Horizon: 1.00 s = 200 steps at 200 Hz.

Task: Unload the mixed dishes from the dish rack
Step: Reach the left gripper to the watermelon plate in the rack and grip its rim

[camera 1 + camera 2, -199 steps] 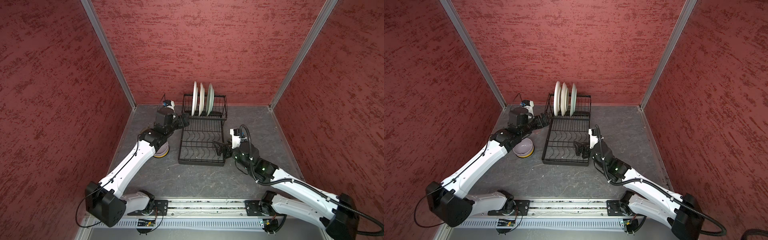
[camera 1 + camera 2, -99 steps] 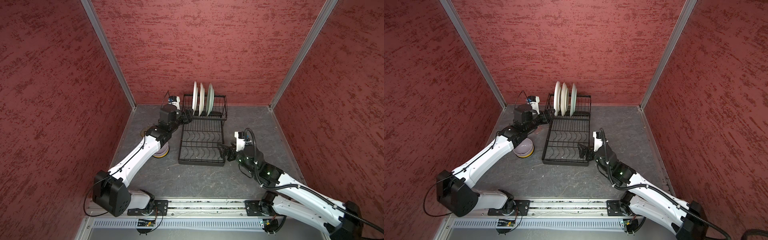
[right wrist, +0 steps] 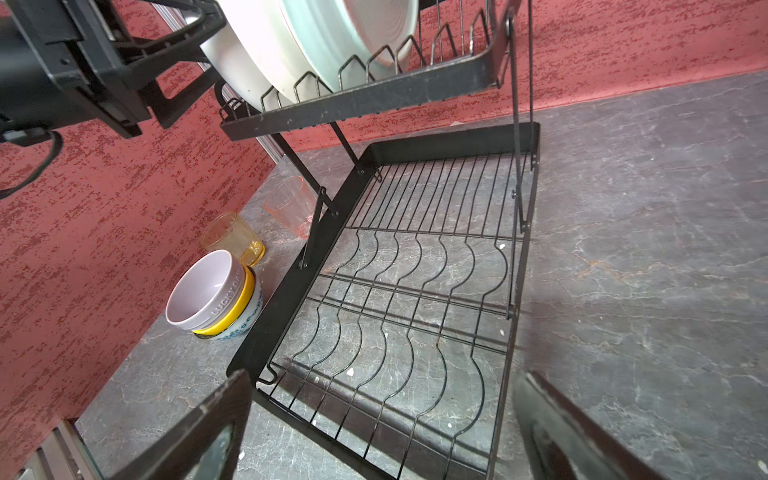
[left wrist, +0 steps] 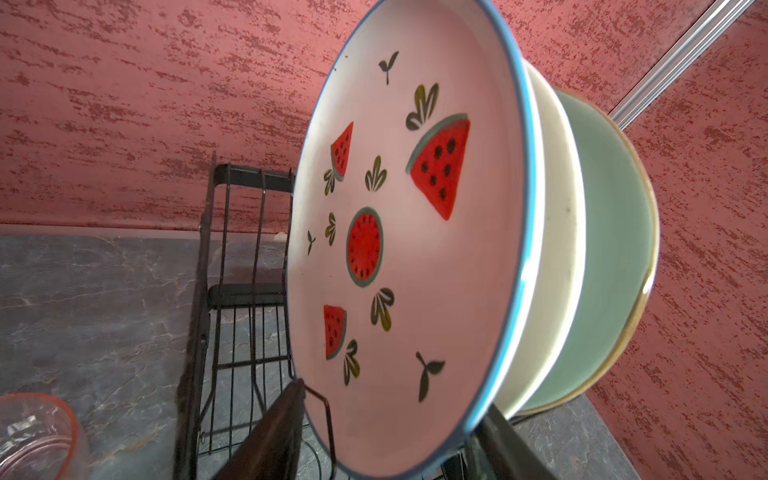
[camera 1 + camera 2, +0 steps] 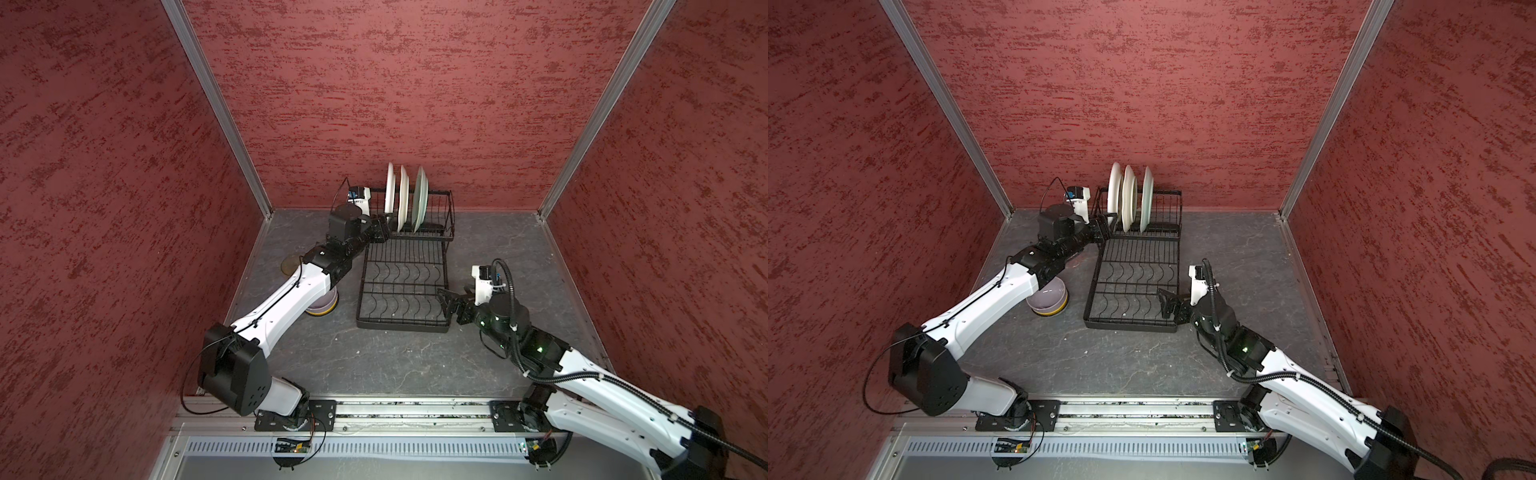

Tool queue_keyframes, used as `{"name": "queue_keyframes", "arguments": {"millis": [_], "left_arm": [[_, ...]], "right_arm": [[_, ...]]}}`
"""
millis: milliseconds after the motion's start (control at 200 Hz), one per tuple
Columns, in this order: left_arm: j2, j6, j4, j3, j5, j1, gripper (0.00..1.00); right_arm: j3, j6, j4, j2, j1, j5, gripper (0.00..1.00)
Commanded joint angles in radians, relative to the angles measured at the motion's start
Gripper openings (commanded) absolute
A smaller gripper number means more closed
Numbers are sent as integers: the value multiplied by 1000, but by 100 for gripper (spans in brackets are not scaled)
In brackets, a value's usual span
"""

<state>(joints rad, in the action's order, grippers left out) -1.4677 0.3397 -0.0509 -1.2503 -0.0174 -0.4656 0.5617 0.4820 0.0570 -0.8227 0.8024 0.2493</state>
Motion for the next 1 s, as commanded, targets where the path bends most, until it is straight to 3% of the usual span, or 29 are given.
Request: {"name": "queue_keyframes", "arguments": {"millis": [0, 816, 997], "left_arm": [[-35, -47, 37, -34, 22, -3, 58], [-128, -98, 14, -115, 24, -8, 32], [-134, -119, 0, -133, 40, -13, 31]], "right_arm": [[-5, 8, 13, 14, -8, 31, 99], [-2, 15, 34, 15, -8, 51, 99], [-2, 17, 35, 14, -8, 53, 99]]}}
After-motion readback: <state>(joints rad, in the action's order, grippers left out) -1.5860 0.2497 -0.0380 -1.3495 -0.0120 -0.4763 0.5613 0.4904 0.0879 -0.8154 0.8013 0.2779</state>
